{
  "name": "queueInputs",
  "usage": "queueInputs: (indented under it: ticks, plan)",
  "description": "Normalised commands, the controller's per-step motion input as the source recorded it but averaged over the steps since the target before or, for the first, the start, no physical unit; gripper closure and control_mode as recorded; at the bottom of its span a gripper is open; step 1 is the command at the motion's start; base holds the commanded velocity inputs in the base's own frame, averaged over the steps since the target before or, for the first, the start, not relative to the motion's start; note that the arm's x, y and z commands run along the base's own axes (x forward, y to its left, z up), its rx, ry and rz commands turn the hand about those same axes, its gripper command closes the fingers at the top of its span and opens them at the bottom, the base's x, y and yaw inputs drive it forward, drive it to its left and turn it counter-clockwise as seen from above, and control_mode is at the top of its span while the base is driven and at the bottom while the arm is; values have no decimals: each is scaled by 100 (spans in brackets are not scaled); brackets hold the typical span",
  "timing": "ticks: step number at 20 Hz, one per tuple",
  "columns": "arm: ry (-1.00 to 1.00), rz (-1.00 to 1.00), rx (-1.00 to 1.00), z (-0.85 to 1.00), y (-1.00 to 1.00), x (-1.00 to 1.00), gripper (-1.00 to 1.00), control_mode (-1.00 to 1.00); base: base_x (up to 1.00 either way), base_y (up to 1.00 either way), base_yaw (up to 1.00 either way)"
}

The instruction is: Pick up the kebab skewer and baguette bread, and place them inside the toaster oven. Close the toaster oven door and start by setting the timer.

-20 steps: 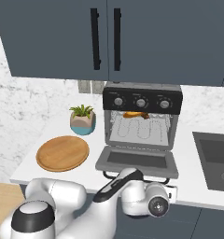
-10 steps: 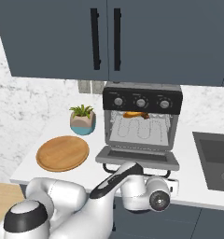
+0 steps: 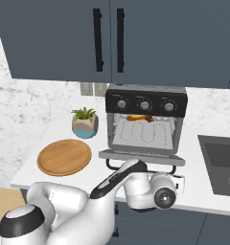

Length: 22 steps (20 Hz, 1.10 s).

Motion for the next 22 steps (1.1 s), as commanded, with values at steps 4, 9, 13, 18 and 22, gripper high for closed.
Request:
queueInputs:
  ticks: [4,9,13,18,22]
  plan:
    - [-1,0,0,24,9,21,-100,-100,0,0,0]
    - [0,0,0,17,11,25,-100,-100,0,0,0]
    - [0,0,0,18,12,26,-100,-100,0,0,0]
    - [0,0,0,15,14,26,-100,-100,0,0,0]
    - [0,0,0,8,16,29,-100,-100,0,0,0]
